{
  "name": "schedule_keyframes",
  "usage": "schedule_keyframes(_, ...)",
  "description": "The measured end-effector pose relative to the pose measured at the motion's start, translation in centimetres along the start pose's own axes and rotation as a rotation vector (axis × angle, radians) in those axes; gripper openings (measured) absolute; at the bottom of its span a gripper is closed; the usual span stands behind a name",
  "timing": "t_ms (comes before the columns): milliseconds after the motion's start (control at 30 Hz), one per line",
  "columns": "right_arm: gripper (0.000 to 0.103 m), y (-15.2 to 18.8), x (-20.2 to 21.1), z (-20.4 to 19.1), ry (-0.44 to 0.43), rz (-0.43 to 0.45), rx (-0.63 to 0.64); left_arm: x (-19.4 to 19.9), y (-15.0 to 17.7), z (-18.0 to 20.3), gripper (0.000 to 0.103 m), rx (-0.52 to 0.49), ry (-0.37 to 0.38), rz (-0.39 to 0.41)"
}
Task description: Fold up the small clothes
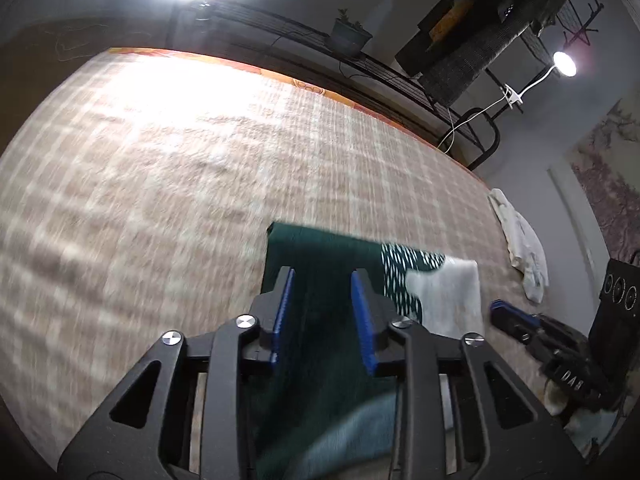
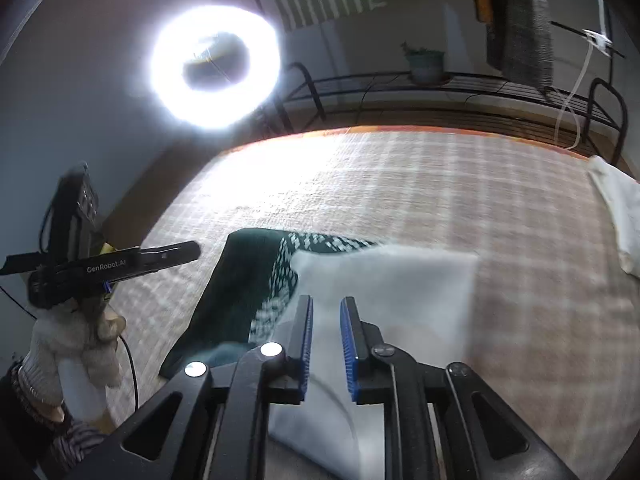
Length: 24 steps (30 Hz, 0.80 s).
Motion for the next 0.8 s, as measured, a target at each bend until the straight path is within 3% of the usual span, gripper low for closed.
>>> schedule_keyframes(267,0.01,-2.5,-6.4,-1.4,-0.033,-0.022,0.028,-5.0,-0.7,-0.7,0.028,0.013,-0.002,-0.05)
schedule_keyframes(333,0.01,-2.1,-7.8,-1.4,-0.03,-0.049,0.034,-6.0,-0.6,-1.7,0.028,-0.008,-0.063,-0.051)
schedule_keyframes(400,0.01,-1.2,-9.2,-1.3,-0.017,-0.095,0.05,-6.1,-0.7,-2.3,0.016,-0.047,-0.112,-0.026)
schedule_keyframes(500,0.007,0.6,-10.0,-0.8,0.015,-0.156,0.089,-5.4,-1.1,-3.3,0.015,-0.079,-0.186,0.002)
schedule_keyframes(600,0.007,0.7,-9.1,-0.7,-0.005,-0.16,0.086,-3.9,-1.9,-2.8,0.015,-0.027,-0.143,0.032)
schedule_keyframes(800,0.014,-1.5,-6.5,0.9,-0.042,-0.053,-0.002,-4.1,-0.3,3.7,0.015,-0.137,-0.029,0.02)
Point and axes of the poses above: each gripper's, at about its wrist camera, not at the fingertips, and x roughly against the way its jaws point, z to its right, y to its underside, the point moved 10 cm from there along -x, roughly the way its jaws point, and after that the axes turned 11 degrees about x, right-handed, at the moved point
